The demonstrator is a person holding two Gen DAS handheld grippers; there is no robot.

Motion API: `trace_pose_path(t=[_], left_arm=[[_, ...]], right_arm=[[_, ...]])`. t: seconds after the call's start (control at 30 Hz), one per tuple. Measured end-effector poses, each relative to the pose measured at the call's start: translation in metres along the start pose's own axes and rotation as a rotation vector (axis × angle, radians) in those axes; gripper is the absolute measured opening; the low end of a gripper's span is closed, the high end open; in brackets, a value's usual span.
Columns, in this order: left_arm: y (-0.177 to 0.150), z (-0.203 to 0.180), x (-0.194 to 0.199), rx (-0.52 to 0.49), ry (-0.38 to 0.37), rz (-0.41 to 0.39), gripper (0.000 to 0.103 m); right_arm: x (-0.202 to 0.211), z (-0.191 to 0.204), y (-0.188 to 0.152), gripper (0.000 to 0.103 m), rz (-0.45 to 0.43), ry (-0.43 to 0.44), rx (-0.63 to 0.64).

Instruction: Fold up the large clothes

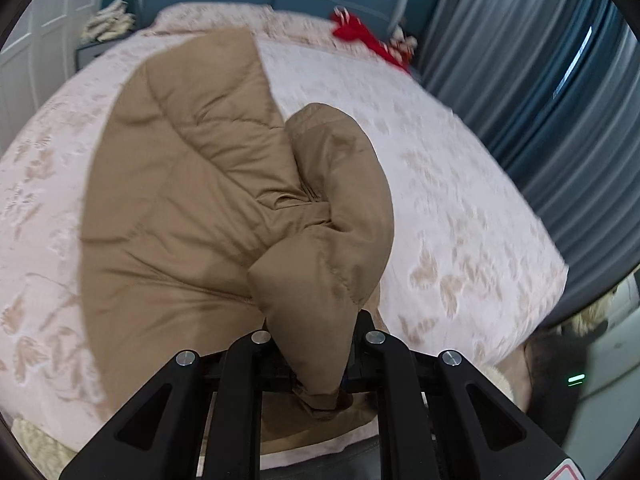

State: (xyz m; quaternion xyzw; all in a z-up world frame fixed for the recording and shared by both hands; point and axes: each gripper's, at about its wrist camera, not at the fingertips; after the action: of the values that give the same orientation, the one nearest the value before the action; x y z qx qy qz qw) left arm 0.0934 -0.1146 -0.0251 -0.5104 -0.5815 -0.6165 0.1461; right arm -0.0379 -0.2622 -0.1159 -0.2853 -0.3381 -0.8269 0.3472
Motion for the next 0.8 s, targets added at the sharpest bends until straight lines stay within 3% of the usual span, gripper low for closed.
trace_pose_path(t=[0.1,0.3,0.47,0.8], left_arm=[[-0.011,-0.019,-0.02,-0.037,0.024,0.032,0.01],[-0.029,-0.038,-0.046,-0.088,0.068,0.074,0.011],[-0.04,-0.043,-0.055,-0.126,0.105,0.082,0.011],[-0.057,-0.063,-0.063,-0.181,0.151,0.099,0.015]], right_arm=[[0.014,-0.008,0.001,0.01,-0.041,-0.078,0.017],[0.021,-0.006,-0.006,0.01,-0.064,-0.142,0.041],[0.032,-0.009,-0.013,0.01,-0.063,-0.166,0.051],[0.037,-0.016,0.009,0.01,-0.075,-0.212,0.032]])
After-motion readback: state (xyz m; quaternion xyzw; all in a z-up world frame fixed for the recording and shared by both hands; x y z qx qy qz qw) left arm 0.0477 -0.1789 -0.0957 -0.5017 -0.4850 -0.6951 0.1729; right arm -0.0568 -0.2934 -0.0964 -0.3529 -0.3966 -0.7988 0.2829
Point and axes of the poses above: each gripper's, at about its wrist camera, not at the fingertips, and x roughly against the way its jaws point, z to its left, y to its top, and after that the axes turned 7 degrees about y, right-handed
